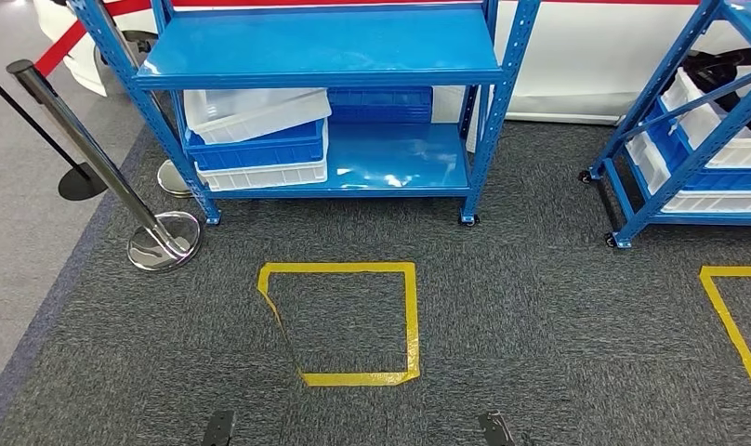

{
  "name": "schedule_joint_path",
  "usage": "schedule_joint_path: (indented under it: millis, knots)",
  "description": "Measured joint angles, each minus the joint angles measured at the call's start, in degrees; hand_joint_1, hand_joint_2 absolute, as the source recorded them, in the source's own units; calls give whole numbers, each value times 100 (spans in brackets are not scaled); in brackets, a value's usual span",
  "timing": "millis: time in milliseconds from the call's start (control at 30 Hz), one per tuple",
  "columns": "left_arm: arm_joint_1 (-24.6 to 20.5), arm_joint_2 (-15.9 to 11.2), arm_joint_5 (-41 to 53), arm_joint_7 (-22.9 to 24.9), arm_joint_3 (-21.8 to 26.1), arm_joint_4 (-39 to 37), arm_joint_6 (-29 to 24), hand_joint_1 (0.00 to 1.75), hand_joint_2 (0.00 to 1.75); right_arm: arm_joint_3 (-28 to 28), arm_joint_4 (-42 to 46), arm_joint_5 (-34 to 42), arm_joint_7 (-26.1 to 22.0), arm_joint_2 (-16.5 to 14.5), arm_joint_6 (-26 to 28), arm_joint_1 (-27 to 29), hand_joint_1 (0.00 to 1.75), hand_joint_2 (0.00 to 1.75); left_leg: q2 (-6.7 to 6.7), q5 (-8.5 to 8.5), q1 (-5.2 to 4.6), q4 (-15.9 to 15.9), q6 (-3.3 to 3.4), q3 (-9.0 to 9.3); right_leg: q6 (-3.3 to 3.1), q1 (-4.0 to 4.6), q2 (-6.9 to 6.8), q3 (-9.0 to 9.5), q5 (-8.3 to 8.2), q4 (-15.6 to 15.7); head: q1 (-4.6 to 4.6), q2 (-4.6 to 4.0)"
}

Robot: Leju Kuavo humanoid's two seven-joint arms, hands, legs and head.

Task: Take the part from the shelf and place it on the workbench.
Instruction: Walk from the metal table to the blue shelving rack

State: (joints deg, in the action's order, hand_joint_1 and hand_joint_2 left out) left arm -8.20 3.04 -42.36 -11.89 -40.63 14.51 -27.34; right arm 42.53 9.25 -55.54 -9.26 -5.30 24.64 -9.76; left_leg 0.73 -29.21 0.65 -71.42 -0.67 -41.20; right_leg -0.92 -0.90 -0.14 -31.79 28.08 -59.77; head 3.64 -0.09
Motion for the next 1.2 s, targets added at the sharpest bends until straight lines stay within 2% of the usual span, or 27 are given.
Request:
schedule_joint_path:
  millis: [33, 100, 167, 267, 333, 400, 433, 467, 500, 567, 600, 633, 667, 733, 767, 800, 867, 933, 967, 1000, 1033, 1067, 1100, 1133, 1167, 1200]
  knots:
    - [-4, -8, 8, 0, -3, 0, 4, 0, 0, 0, -1, 2, 9, -2, -15, -2, 0, 0, -14, 193, -12, 363, 41, 179, 7, 5, -6, 30, 20, 1, 0, 0]
    - [-29, -27, 17, -2, -14, 0, 5, 0, 0, 0, -1, 4, 19, -6, -32, -7, 0, 0, -65, 377, -62, 1013, 129, 513, 45, 17, -21, 75, 61, 9, -2, 1]
    - [-48, -38, 18, -8, -33, 0, 4, 0, 0, 0, -1, 4, 28, -9, -41, -9, 0, 0, -86, 329, -106, 1240, 186, 625, 107, 21, -37, 103, 65, 23, -5, 1]
    - [-23, -42, 17, -18, -56, 0, -5, 0, 0, 0, -3, 2, 37, -15, -54, -3, 0, 0, -43, 306, -82, 1373, 268, 781, 186, 12, -45, 135, 54, -91, -12, 1]
    - [-16, -51, 18, -27, -70, 0, -13, 0, 0, 0, -3, 0, 37, -16, -72, -2, 0, 0, -39, 282, -67, 1426, 325, 908, 219, 2, -28, -50, 218, -471, -31, 1]
    - [-14, -59, 21, -31, -85, 0, -18, 0, 0, 1, -4, 0, 35, -17, -82, 14, 0, 0, -32, 225, -74, 1431, 363, 973, 252, -2, -14, -468, 478, -1127, -44, 1]
    - [-2, -60, 22, -31, -92, 0, -19, 0, 0, 0, -5, 0, 33, -18, -83, 32, 0, 0, -22, 186, -76, 1431, 368, 1009, 267, -7, -11, -669, 543, -1376, -44, 1]
    - [15, -60, 22, -31, -98, 0, -22, 0, 0, 0, -7, 0, 28, -19, -84, 56, 0, 0, -6, 140, -78, 1431, 365, 1058, 282, -14, -10, -818, 524, -1493, -45, 0]
    - [35, -60, 22, -31, -105, 0, -26, 0, 0, 0, -8, 0, 21, -20, -85, 79, 0, 0, 12, 89, -77, 1430, 354, 1120, 291, -22, -10, -859, 384, -1397, -48, 0]
    - [68, -61, 21, -33, -119, 0, -38, 0, 0, 0, -10, 0, 0, -21, -92, 115, 0, 0, 37, -29, -72, 1430, 311, 1260, 286, -37, -9, -709, -136, -747, -54, 0]
    - [74, -62, 20, -36, -125, 0, -42, 0, 0, 0, -11, 0, -10, -21, -97, 127, 0, 0, 40, -92, -76, 1418, 279, 1329, 267, -32, -5, -631, -309, -439, -48, 1]
    - [72, -64, 20, -38, -128, 0, -46, 0, 0, 0, -13, 0, -20, -22, -102, 131, 0, 0, 42, -152, -77, 1408, 241, 1361, 236, -16, -8, -565, -406, -220, -44, 1]
    - [71, -66, 20, -39, -130, 0, -48, 0, 0, 0, -14, 0, -27, -24, -103, 136, 0, 0, 41, -209, -75, 1400, 200, 1389, 191, 3, -8, -528, -414, -113, -39, 1]
    - [63, -69, 20, -43, -132, 0, -51, 0, 0, 0, -16, 3, -33, -28, -101, 145, 0, 0, 41, -256, -69, 1347, 132, 1441, 93, 32, -11, -460, -328, -84, -26, 1]
    - [61, -70, 20, -46, -132, 0, -54, 0, 0, 0, -16, 6, -36, -32, -97, 151, 0, 0, 32, -245, -58, 1242, 106, 1432, 48, 30, -8, -408, -304, -67, -18, 1]
    - [54, -70, 20, -51, -133, 0, -56, 0, 0, 0, -16, 9, -38, -36, -93, 152, 0, 0, 22, -213, -51, 1033, 81, 1343, 11, 25, -9, -349, -268, -52, -7, 1]
    - [49, -69, 19, -57, -134, 0, -60, 0, 0, 0, -16, 13, -45, -41, -87, 143, 0, 0, -3, -250, -29, 363, 24, 903, -42, 15, -11, -214, -175, -31, 6, 1]
    - [62, -68, 17, -61, -135, 0, -60, 0, 0, 0, -16, 13, -46, -47, -86, 144, 0, 0, -16, -505, -20, -219, -15, 377, -59, 16, -6, -66, -48, -26, 12, 1]
    - [76, -69, 16, -64, -136, 0, -60, 0, 0, 0, -16, 13, -47, -51, -87, 150, 0, 0, -19, -638, -19, -315, -18, 182, -60, 18, 2, 28, 25, -26, 14, 1]
    - [88, -69, 15, -66, -136, 0, -60, 0, 0, 0, -17, 10, -47, -54, -90, 156, 0, 0, -22, -695, -21, -263, -8, 57, -58, 20, 12, 132, 103, -25, 14, 1]
    - [98, -72, 15, -67, -136, 0, -58, 0, 0, 0, -17, 6, -47, -55, -97, 159, 0, 0, -23, -628, -28, -81, 14, -4, -52, 20, 20, 240, 180, -23, 14, 1]
    - [103, -75, 15, -67, -136, 0, -57, 0, 0, 0, -18, 2, -46, -56, -105, 157, 0, 0, -29, -369, -46, 221, 54, -13, -43, 22, 23, 342, 259, -17, 15, 1]
    - [107, -83, 15, -63, -137, -1, -55, 0, 0, 0, -20, -1, -44, -59, -114, 154, 0, 0, -35, 36, -75, 576, 106, -8, -29, 29, 25, 431, 331, -21, 14, 1]
    - [109, -95, 13, -58, -138, -2, -52, 0, 0, 0, -22, -2, -40, -63, -128, 149, 0, 0, -33, 358, -105, 834, 160, 6, -2, 37, 34, 496, 404, -19, 14, 1]
    - [114, -104, 9, -48, -140, -3, -52, 0, 0, 0, -25, -2, -35, -67, -139, 140, 0, 0, -30, 621, -132, 1006, 210, 23, 30, 41, 46, 543, 482, -12, 13, 1]
    - [116, -113, 4, -37, -143, -4, -52, 0, 0, 0, -26, -2, -32, -72, -149, 131, 0, 0, -23, 717, -150, 1064, 245, 33, 68, 42, 62, 582, 548, 10, 12, 1]
